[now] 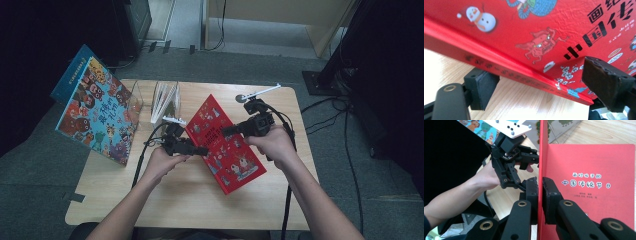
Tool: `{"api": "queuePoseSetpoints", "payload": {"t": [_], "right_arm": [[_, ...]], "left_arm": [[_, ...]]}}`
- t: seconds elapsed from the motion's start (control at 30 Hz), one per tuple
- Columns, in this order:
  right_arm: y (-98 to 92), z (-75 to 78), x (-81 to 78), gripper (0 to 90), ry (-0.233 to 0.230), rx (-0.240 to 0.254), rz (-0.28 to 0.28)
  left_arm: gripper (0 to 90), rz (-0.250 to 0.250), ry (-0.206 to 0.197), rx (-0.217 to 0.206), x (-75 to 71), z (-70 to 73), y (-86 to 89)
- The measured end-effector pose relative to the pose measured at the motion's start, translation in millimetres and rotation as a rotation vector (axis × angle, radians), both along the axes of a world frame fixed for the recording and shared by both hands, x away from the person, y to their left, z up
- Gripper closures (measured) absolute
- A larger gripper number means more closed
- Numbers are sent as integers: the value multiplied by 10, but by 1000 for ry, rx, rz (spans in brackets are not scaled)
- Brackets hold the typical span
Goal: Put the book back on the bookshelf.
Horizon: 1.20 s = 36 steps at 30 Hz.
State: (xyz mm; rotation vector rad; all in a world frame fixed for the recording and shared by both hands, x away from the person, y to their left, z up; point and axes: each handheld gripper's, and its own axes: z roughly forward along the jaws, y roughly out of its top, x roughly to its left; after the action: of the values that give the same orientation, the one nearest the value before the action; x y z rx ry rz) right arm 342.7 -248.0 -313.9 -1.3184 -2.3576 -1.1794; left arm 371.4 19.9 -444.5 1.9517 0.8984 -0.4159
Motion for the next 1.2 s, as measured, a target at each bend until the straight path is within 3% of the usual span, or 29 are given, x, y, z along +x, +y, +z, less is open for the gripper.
{"api": "queuePoseSetpoints", "payload": {"t": [0.07,0.23,0.33,0.47,0.67,0.9,1.07,1.17,1.2], "right_arm": [[-34,-9,8,887,-3,0,-13],[-66,-61,18,888,11,20,-13],[-78,-82,28,887,16,34,-5],[-128,-132,18,889,9,70,16],[-286,-321,48,890,-8,166,66],[-361,-475,102,885,-36,208,107],[-383,-538,149,795,-121,168,117],[-393,-582,184,740,-138,169,122],[-392,-596,196,712,-164,169,130]], "left_arm": [[133,-7,28,-34,10,7,-2],[80,-8,40,-39,58,9,-26],[77,-6,56,-63,84,23,-11],[102,-12,13,-38,78,118,13],[279,20,-11,-52,93,225,141],[462,-1,-10,-77,135,308,277],[600,-39,-72,-71,135,464,347],[672,-66,-109,-88,124,562,382],[698,-75,-116,-102,118,592,386]]}}
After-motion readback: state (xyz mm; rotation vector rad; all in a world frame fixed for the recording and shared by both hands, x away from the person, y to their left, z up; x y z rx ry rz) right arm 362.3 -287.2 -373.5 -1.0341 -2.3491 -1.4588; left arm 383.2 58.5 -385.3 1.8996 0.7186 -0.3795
